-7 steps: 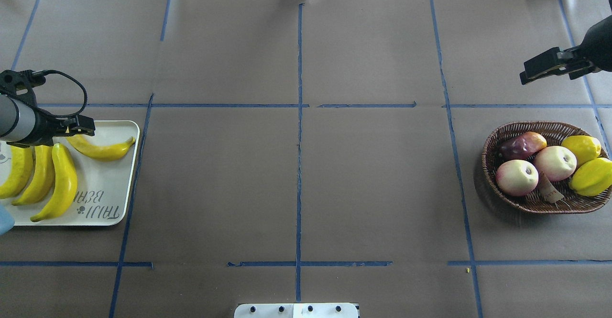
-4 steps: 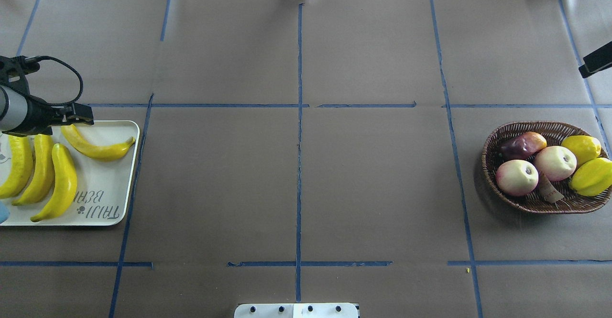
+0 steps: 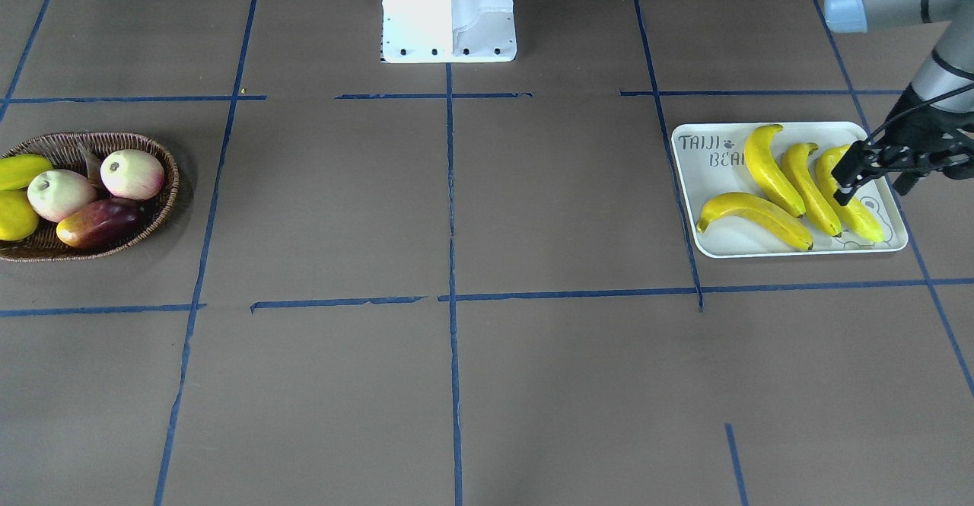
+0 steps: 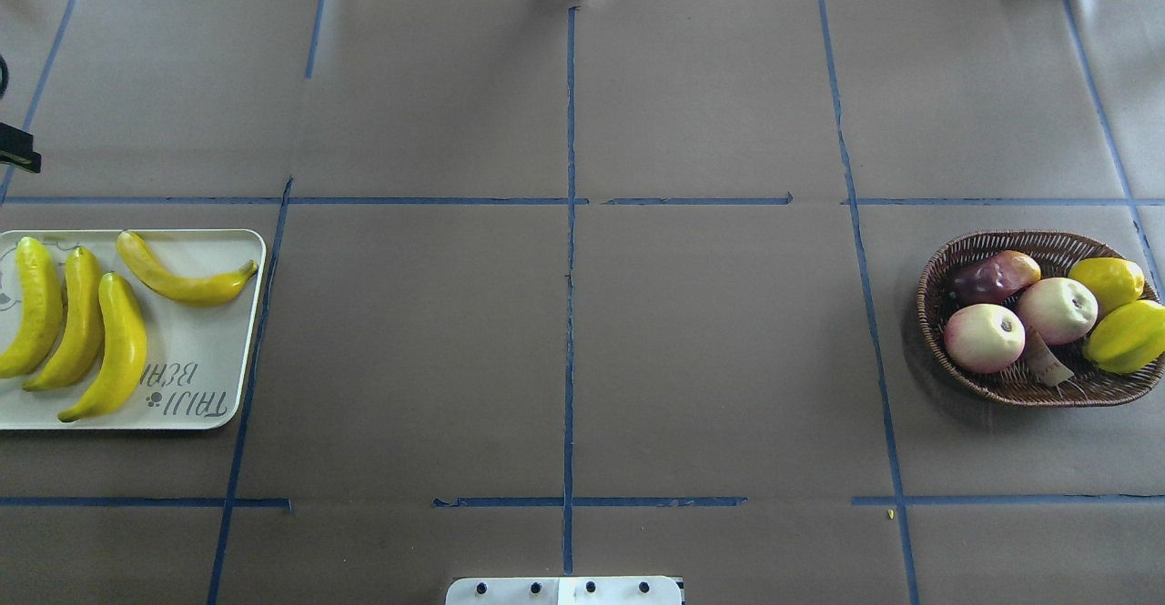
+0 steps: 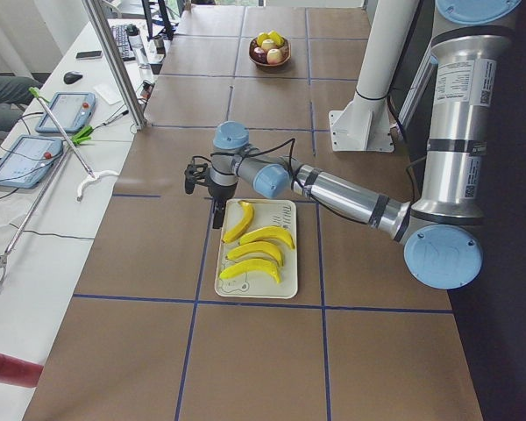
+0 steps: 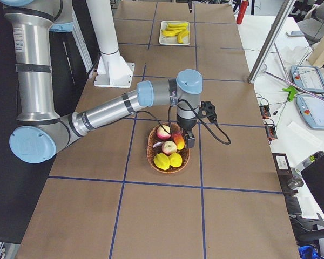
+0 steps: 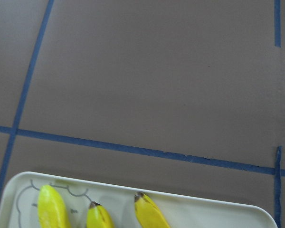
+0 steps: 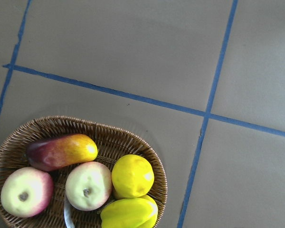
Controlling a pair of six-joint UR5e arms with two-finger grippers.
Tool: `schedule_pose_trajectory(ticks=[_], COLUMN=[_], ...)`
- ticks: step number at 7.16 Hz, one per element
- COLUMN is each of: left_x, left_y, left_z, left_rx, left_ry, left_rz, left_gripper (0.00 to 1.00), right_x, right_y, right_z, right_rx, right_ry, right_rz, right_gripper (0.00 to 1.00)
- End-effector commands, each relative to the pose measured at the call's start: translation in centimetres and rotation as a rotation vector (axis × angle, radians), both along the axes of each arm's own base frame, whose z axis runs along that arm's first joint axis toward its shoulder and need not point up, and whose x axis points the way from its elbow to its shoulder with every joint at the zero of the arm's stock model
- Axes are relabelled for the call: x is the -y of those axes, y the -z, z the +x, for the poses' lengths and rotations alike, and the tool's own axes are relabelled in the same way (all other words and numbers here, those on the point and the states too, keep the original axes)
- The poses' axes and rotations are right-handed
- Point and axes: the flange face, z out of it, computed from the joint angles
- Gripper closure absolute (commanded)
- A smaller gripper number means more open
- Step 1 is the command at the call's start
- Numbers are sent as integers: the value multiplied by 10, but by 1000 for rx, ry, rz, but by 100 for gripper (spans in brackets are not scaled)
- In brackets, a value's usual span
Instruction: Transfer all bananas from basket to plate
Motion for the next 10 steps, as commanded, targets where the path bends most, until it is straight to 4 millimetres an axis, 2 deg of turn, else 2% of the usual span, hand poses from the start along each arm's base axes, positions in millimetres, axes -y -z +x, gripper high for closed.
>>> schedule_pose_trajectory(ticks=[1,3,4,5,7,9,10], left_x=[-1,-3,-6,-14,-22,-21,-20], left_y=[-32,-100,-135,-159,-168,-165,-165], left_z=[-79,-129,-141,-152,-152,-152,-152], left_rx=[-20,-38,-106,-145,-162,-160,-160], left_ry=[-169,-232,-248,-246,-249,-247,-243], left_rz=[11,-35,-65,-78,-87,-73,-75], left_gripper=[0,0,0,0,0,0,0], right_x=[4,3,3,0,-6,-13,-21], right_y=[-34,-57,-58,-59,-81,-118,-141], right_z=[5,8,9,12,25,26,26], right_rx=[2,5,7,38,120,121,119], right_ry=[-1,-10,-15,-27,-63,-66,-68], right_rz=[-61,-90,-97,-104,-158,-202,-168], right_gripper=[0,0,0,0,0,0,0])
